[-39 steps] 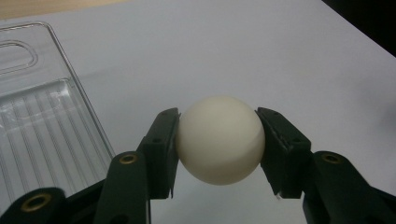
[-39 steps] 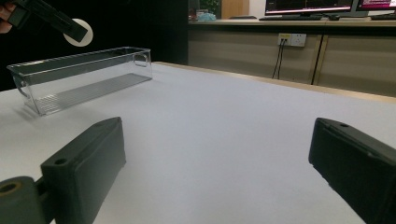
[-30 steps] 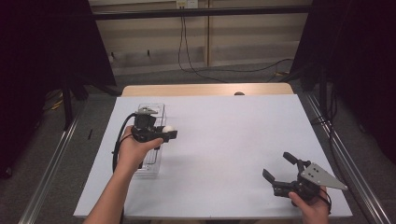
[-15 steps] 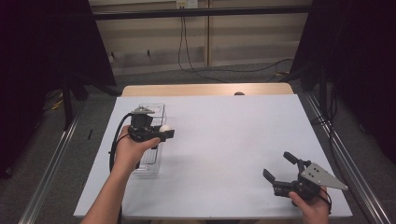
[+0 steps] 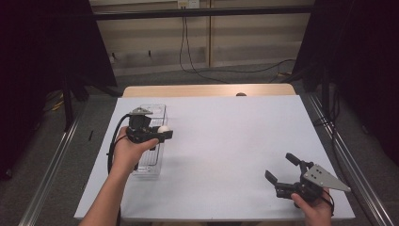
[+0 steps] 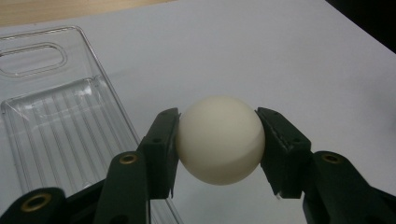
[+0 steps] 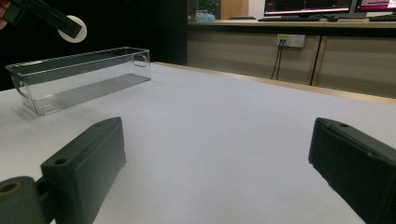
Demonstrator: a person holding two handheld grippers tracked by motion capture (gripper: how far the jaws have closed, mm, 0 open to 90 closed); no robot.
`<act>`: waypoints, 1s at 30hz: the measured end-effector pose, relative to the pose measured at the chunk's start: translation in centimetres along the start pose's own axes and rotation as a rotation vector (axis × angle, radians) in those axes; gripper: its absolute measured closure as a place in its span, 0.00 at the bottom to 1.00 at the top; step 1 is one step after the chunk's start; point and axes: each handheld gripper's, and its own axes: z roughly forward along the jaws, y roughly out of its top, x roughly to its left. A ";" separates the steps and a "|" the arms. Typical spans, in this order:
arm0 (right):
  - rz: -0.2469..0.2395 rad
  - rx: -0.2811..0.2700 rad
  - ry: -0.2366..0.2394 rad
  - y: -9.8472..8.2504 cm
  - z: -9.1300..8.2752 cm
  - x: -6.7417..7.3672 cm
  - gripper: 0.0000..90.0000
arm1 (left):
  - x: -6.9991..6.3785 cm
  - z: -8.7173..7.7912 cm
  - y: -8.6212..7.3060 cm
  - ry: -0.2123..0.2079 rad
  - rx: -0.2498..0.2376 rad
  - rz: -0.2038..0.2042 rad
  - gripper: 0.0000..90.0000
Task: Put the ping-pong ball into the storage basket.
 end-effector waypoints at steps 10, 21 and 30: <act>0.004 -0.004 -0.001 0.0 0.0 0.0 0.04 | 0.2 -0.5 0.2 0.006 0.001 0.009 0.57; 0.004 -0.003 -0.002 0.0 0.0 -0.1 0.04 | 0.6 -0.5 0.2 0.022 -0.008 -0.002 0.57; 0.001 0.000 0.003 -0.1 0.0 -0.1 0.04 | 1.1 -0.8 0.1 0.036 0.003 0.001 0.57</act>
